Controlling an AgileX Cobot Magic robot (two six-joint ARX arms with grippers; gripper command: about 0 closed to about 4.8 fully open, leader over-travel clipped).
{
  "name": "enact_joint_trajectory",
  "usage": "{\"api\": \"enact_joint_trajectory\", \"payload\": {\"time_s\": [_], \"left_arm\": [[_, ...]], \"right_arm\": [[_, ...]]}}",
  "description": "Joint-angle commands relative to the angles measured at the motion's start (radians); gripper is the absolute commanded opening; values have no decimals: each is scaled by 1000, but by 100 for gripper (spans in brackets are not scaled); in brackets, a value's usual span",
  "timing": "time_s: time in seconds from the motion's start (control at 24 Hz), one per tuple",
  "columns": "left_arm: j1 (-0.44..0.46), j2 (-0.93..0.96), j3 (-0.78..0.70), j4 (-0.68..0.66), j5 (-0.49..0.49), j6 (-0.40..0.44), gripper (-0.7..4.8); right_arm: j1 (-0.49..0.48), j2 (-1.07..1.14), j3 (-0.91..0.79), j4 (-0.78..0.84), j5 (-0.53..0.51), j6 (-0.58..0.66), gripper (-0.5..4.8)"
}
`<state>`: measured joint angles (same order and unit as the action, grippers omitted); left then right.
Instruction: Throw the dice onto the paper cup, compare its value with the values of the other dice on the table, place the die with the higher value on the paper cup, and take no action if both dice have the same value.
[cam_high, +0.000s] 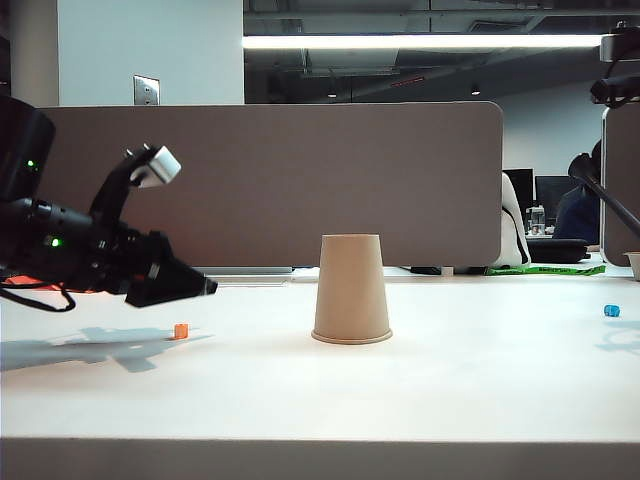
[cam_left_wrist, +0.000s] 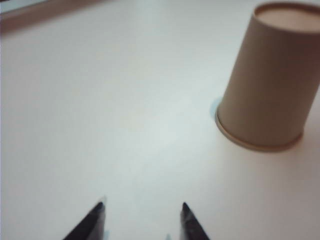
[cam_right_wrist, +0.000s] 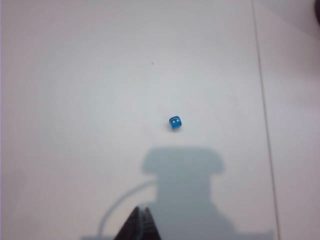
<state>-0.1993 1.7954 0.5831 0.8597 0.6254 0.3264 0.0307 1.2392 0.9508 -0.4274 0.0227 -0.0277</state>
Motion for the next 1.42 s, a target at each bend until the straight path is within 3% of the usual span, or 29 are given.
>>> {"api": "enact_joint_trajectory", "payload": {"time_s": [0.04, 0.67, 1.42], "left_arm": [[0, -4, 1, -54, 3, 57, 189], [0, -4, 1, -149, -56, 156, 189], [0, -3, 1, -201, -90, 156, 184]], "right_arm": [[0, -5, 2, 5, -3, -3, -2], [0, -5, 2, 5, -3, -3, -2], [0, -5, 2, 4, -3, -3, -1]]}}
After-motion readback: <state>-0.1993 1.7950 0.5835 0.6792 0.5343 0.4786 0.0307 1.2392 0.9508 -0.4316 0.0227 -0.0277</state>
